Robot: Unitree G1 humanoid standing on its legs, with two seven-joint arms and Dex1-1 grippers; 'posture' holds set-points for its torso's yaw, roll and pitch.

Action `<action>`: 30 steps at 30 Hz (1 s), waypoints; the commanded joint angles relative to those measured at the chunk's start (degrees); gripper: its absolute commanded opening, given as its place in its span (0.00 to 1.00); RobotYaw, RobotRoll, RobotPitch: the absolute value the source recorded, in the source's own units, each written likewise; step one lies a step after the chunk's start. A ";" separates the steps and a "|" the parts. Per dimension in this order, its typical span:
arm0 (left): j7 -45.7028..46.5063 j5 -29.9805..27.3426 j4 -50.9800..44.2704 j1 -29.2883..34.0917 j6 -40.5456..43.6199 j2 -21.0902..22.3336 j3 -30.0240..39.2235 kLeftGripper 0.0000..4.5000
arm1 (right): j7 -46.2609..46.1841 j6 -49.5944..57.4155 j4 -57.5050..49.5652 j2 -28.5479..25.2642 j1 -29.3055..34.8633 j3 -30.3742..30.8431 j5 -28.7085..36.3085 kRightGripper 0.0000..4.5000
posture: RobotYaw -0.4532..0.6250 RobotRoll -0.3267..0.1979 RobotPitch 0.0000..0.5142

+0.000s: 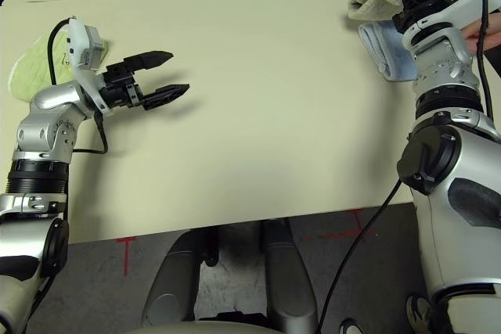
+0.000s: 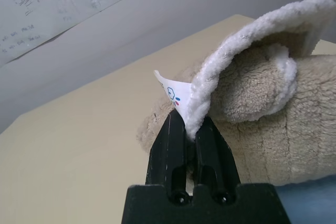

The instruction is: Fold the towel and set it aside.

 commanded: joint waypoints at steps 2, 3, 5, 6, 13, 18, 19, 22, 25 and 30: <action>-0.80 0.07 1.28 -0.44 -0.74 0.66 0.21 1.00 | 0.05 -0.55 0.32 -0.40 -0.11 -0.18 -0.06 0.01 | 0.43 0.62 0.67; -0.84 0.11 1.50 -0.61 -0.83 0.66 0.16 1.00 | 0.07 -0.57 0.29 -0.39 -0.07 -0.21 -0.02 0.01 | 0.43 0.62 0.67; -0.91 0.20 1.81 -0.88 -0.93 0.64 0.05 1.00 | 0.11 -0.62 0.24 -0.37 0.03 -0.27 0.06 0.01 | 0.43 0.62 0.67; -0.96 0.24 1.89 -0.98 -0.97 0.62 -0.01 1.00 | 0.15 -0.66 0.17 -0.36 0.15 -0.30 0.10 0.01 | 0.43 0.62 0.67; -1.07 0.31 1.68 -1.24 -1.00 0.54 -0.23 1.00 | 1.46 -0.18 -0.14 -0.72 1.53 0.22 -0.26 0.01 | 0.43 0.62 0.66; -1.23 -0.06 -0.30 0.51 -0.32 1.08 -0.03 1.00 | 3.50 -0.20 -0.10 -2.58 1.82 0.62 -0.80 0.01 | 0.44 0.62 0.66; -1.25 -0.10 -0.56 0.77 -0.25 1.18 0.00 1.00 | 3.85 -0.23 -0.04 -2.84 1.49 0.76 -1.00 0.01 | 0.44 0.62 0.66; -1.23 -0.22 -1.00 1.19 -0.14 1.40 0.13 1.00 | 4.33 -0.43 0.16 -3.51 0.46 1.07 -1.39 0.01 | 0.44 0.62 0.65; -1.09 -0.23 -1.17 1.25 -0.05 1.53 0.22 1.00 | 4.82 -0.77 0.34 -4.19 -0.09 1.18 -1.62 0.01 | 0.45 0.62 0.65; -1.09 -0.66 -1.87 1.04 1.22 2.35 0.54 1.00 | 4.95 -0.37 0.74 -5.28 0.20 2.09 -2.60 0.01 | 0.45 0.62 0.67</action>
